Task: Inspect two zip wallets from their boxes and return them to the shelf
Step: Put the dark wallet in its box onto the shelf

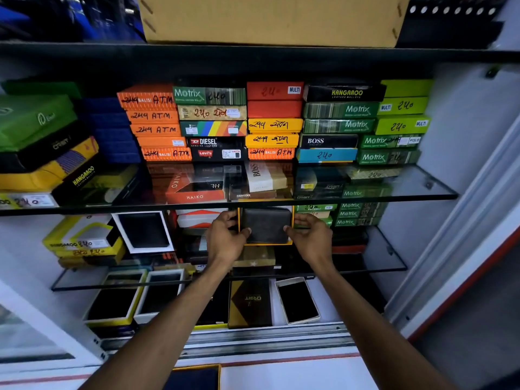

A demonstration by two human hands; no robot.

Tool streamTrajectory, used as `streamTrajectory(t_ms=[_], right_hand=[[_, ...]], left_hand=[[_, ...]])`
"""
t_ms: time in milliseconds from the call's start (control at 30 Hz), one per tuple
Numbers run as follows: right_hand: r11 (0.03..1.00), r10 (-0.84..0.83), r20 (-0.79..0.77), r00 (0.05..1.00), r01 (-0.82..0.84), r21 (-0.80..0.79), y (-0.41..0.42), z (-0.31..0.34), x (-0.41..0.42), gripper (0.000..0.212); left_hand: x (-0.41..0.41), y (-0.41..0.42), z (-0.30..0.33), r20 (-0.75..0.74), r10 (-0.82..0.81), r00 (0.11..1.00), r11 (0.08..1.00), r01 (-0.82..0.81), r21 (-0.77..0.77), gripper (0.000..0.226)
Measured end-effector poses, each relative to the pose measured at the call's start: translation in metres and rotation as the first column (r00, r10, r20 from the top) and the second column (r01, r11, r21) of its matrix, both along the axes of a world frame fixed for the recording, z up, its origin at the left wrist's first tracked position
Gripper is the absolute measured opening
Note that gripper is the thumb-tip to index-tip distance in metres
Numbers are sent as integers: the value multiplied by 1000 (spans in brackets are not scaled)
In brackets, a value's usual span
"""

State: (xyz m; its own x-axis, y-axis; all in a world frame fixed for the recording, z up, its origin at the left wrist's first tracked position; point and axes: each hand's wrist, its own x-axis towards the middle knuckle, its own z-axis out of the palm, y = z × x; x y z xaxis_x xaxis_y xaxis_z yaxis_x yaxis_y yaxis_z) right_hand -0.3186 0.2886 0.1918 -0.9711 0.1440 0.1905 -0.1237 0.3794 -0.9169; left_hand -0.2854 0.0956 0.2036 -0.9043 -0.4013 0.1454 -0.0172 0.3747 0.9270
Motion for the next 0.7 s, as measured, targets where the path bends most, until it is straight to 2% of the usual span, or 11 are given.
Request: streamTrajectory(t_ms=[400,567,700], right_hand=[[1000,-5,11,1000,5,-18,4,-8,-1,31],[999,-36,11,999,37,-23,3,0,6,37],[995,-97,-85,992,95,-29,-1,15,27,40]], left_hand=[[2,3,-3,25,7,1000,998,-6,-62,62],[6,3,2,52,-3,999,997,7,-71,69],[20,0,14,33,-10,999,997,13,-82,62]])
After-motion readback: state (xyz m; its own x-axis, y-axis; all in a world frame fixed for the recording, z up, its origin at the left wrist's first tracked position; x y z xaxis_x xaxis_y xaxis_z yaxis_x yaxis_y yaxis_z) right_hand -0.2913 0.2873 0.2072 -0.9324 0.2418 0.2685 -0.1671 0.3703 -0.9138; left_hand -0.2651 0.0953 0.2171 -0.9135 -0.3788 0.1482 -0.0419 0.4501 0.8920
